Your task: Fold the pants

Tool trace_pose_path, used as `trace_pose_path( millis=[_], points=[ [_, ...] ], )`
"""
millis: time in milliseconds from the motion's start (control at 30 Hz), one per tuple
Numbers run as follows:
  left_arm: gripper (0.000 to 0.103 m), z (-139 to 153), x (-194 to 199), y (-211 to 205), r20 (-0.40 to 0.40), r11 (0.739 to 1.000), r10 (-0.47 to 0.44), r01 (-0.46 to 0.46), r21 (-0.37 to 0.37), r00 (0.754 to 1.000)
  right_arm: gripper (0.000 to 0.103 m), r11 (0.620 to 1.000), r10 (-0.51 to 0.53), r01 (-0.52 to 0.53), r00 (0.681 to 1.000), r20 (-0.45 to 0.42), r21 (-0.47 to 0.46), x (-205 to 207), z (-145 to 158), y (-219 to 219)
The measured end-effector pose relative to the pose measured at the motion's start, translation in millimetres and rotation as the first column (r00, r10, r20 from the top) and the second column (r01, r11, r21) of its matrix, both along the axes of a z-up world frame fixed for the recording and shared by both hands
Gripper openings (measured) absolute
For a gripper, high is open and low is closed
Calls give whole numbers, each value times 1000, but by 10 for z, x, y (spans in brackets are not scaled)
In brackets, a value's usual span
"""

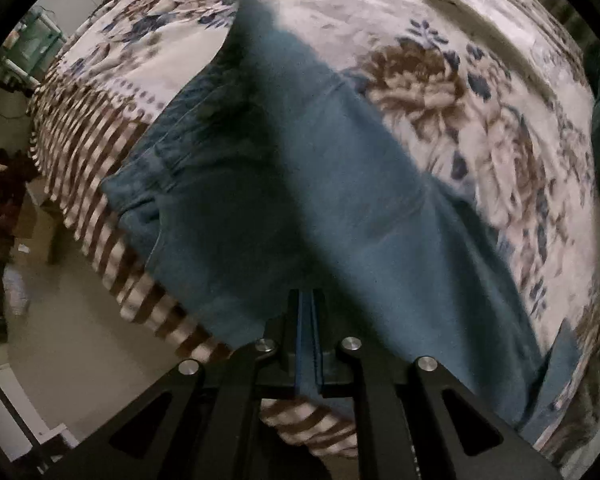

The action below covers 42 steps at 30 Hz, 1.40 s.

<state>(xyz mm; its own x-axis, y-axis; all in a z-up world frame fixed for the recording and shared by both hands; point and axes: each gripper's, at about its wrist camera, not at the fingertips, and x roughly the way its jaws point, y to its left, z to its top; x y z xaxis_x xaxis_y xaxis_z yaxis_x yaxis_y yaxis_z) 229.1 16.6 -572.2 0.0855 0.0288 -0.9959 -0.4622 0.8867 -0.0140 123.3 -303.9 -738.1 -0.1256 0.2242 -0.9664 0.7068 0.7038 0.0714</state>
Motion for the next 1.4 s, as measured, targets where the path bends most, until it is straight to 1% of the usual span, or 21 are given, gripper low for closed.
trace_pose_path(
  millis=[67, 133, 167, 200, 267, 333, 367, 433, 500, 533, 633, 767, 833, 967, 1067, 1100, 1200, 1233, 1300, 1333, 1400],
  points=[
    [4, 23, 85, 43, 28, 1000, 12, -11, -13, 1000, 14, 1000, 11, -10, 1000, -10, 25, 13, -54, -17],
    [5, 59, 164, 125, 45, 999, 37, -35, -29, 998, 24, 998, 22, -23, 1000, 21, 51, 61, 42, -50],
    [7, 76, 180, 182, 53, 998, 54, -52, -40, 997, 37, 998, 23, -26, 998, 50, 62, 84, 123, -65],
    [8, 105, 189, 274, 66, 995, 88, -84, -59, 994, 56, 997, 23, -28, 997, 79, 65, 107, 226, -82],
    [22, 125, 182, 449, 91, 983, 156, -145, -114, 984, 69, 998, 24, -32, 990, 139, 57, 161, 435, -89],
    [30, 73, 183, 627, 92, 968, 212, -197, -153, 973, 70, 998, 51, -58, 982, 181, 34, 279, 607, -39],
    [31, 43, 189, 679, 88, 964, 225, -209, -162, 970, 70, 997, 61, -67, 978, 198, 26, 333, 650, 4],
    [31, -109, 207, 866, 62, 944, 281, -264, -199, 958, 70, 996, 78, -86, 971, 227, 25, 489, 675, 132],
    [31, -280, 201, 1038, 39, 917, 340, -322, -235, 940, 70, 995, 89, -97, 970, 225, 28, 679, 624, 273],
    [31, -394, 196, 1165, 29, 897, 378, -359, -258, 925, 70, 995, 87, -97, 970, 225, 33, 767, 578, 335],
    [31, -517, 176, 1369, 44, 875, 430, -404, -268, 902, 70, 996, 79, -88, 973, 218, 31, 945, 435, 539],
    [31, -574, 177, 1567, 95, 866, 453, -412, -283, 886, 70, 996, 64, -74, 976, 210, 39, 1139, 221, 703],
    [31, -630, 218, 1633, 119, 873, 446, -402, -276, 887, 70, 996, 76, -83, 978, 196, 30, 1226, 155, 757],
    [32, -749, 297, 1715, 119, 879, 431, -386, -278, 895, 70, 994, 104, -110, 977, 188, 17, 1344, 122, 839],
    [32, -693, 136, 1730, 145, 878, 408, -344, -331, 901, 70, 991, 131, -136, 975, 178, 15, 1377, 121, 896],
    [33, -683, 62, 1750, 152, 872, 415, -344, -349, 897, 70, 990, 136, -141, 975, 177, 17, 1383, 120, 916],
    [44, -744, -218, 1860, 176, 816, 484, -369, -444, 857, 70, 987, 159, -163, 974, 163, 11, 1393, 116, 982],
    [50, -827, -288, 1922, 183, 782, 524, -385, -491, 832, 70, 987, 159, -163, 974, 160, 9, 1387, 118, 991],
    [52, -931, -308, 1986, 180, 735, 573, -404, -544, 800, 70, 987, 161, -163, 975, 154, 3, 1385, 122, 1009],
    [55, -973, -280, 2007, 184, 723, 586, -407, -558, 789, 70, 986, 164, -166, 975, 153, -1, 1391, 122, 1020],
    [55, -1011, -185, 2010, 184, 727, 580, -402, -557, 794, 70, 986, 163, -164, 976, 148, -6, 1400, 117, 1032]
  ],
)
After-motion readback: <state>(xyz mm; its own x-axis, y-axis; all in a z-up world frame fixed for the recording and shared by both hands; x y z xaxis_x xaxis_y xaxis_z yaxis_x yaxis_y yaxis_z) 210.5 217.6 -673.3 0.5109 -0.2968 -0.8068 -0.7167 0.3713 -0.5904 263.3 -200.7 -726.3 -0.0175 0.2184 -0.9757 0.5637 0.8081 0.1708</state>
